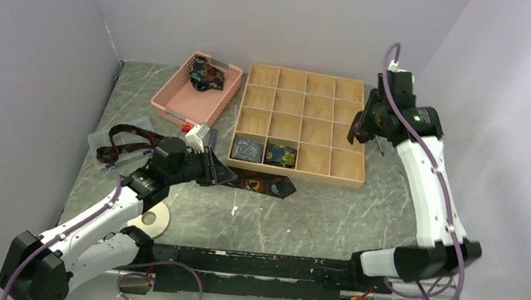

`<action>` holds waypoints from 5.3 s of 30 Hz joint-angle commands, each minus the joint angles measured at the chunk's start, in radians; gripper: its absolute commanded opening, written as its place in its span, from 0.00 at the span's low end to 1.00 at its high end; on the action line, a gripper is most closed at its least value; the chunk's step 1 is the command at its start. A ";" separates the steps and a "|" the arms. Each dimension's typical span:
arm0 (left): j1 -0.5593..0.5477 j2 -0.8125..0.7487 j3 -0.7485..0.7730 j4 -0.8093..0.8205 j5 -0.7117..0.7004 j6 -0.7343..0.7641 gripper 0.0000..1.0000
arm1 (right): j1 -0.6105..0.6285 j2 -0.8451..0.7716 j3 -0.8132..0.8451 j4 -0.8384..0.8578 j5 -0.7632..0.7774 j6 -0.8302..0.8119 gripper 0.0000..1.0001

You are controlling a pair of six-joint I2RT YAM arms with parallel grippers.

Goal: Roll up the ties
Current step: Pick up the tie at the center of the board, then place the tie in the storage box, then reset both arms

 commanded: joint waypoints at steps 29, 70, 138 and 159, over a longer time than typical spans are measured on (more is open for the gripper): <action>-0.007 -0.129 -0.122 -0.028 0.005 -0.046 0.23 | 0.196 0.420 -0.374 0.429 -0.168 0.049 0.00; -0.014 -0.101 -0.125 -0.039 -0.014 -0.050 0.24 | 0.105 -0.021 -0.787 0.681 -0.058 0.130 0.69; -0.019 -0.366 0.201 -0.642 -0.897 0.163 0.94 | 0.369 -0.682 -1.014 0.848 0.139 0.092 0.72; -0.019 -0.432 0.263 -0.776 -0.869 0.211 0.94 | 0.369 -0.730 -1.049 0.875 0.096 0.089 0.71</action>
